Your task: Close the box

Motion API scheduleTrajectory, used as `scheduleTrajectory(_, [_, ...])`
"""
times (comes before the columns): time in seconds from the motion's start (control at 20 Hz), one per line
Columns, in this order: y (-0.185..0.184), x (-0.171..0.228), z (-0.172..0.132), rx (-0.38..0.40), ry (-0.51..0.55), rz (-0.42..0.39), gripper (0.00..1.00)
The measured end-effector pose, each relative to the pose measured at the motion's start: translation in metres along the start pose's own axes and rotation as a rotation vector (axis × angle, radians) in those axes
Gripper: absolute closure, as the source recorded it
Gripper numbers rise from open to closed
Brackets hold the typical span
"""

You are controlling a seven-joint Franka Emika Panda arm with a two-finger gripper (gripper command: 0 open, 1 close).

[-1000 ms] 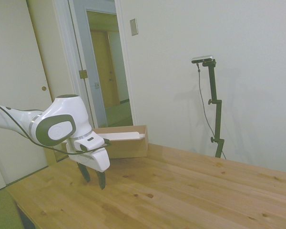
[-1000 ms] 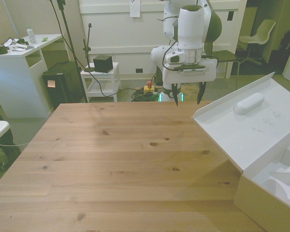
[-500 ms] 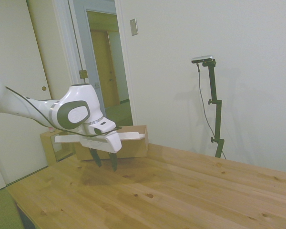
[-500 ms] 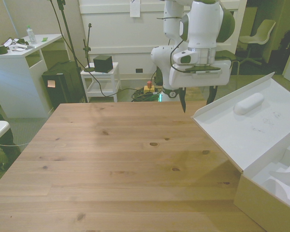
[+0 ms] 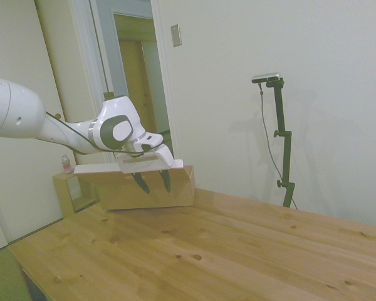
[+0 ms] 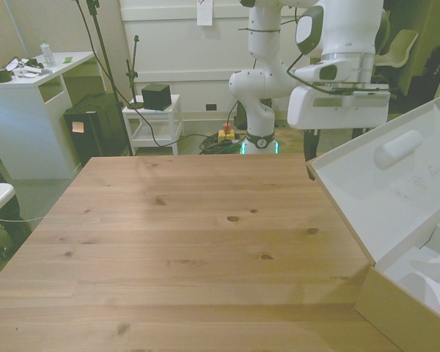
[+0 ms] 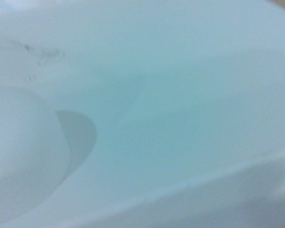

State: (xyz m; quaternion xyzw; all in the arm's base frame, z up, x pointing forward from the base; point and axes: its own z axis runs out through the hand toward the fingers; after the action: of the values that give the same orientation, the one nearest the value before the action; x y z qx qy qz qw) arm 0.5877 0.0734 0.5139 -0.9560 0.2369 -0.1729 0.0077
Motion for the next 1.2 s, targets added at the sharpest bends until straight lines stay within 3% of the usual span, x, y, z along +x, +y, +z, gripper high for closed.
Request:
scheduleTrajectory(0.4, [-0.06,0.049,-0.029,0.069,0.062,-0.037,0.0])
scheduleTrajectory(0.75, [-0.125,0.074,-0.026,0.083,0.121,-0.091,0.0])
scheduleTrajectory(0.95, [-0.123,0.078,-0.01,0.051,0.112,-0.071,0.0])
scheduleTrajectory(1.2, [-0.093,0.048,0.002,-0.012,0.039,-0.02,0.0])
